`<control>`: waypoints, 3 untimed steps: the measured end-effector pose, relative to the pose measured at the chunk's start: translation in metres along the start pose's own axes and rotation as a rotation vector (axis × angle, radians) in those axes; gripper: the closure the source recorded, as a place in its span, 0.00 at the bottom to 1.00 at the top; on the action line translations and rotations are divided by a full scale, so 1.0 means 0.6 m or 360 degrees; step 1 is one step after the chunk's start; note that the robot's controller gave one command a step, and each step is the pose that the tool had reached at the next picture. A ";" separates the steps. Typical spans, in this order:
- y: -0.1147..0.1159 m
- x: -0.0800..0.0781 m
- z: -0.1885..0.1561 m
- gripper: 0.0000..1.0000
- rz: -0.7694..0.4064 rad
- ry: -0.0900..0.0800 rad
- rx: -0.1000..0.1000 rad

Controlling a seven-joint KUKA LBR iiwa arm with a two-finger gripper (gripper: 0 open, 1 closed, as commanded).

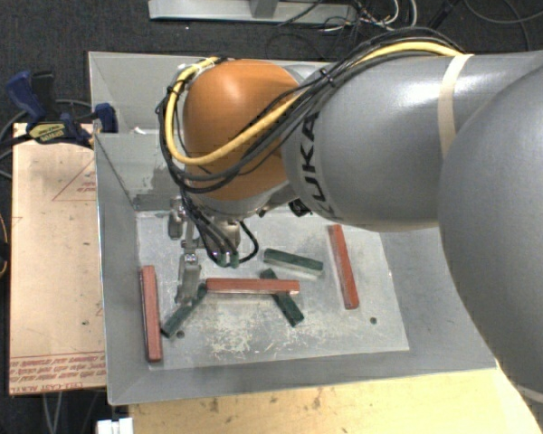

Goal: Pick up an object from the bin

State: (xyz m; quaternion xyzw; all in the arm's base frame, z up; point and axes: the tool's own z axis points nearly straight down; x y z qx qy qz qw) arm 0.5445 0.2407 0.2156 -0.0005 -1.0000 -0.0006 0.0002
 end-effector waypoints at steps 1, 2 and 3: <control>-0.050 -0.013 0.228 0.00 -0.0640 0.0007 0.0003; -0.048 -0.015 0.224 1.00 -0.0639 0.0001 0.0001; -0.088 -0.025 -0.003 1.00 -0.0854 -0.0019 0.0001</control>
Offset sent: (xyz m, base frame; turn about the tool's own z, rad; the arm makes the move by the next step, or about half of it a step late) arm 0.0085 -0.0289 -0.1337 -0.4039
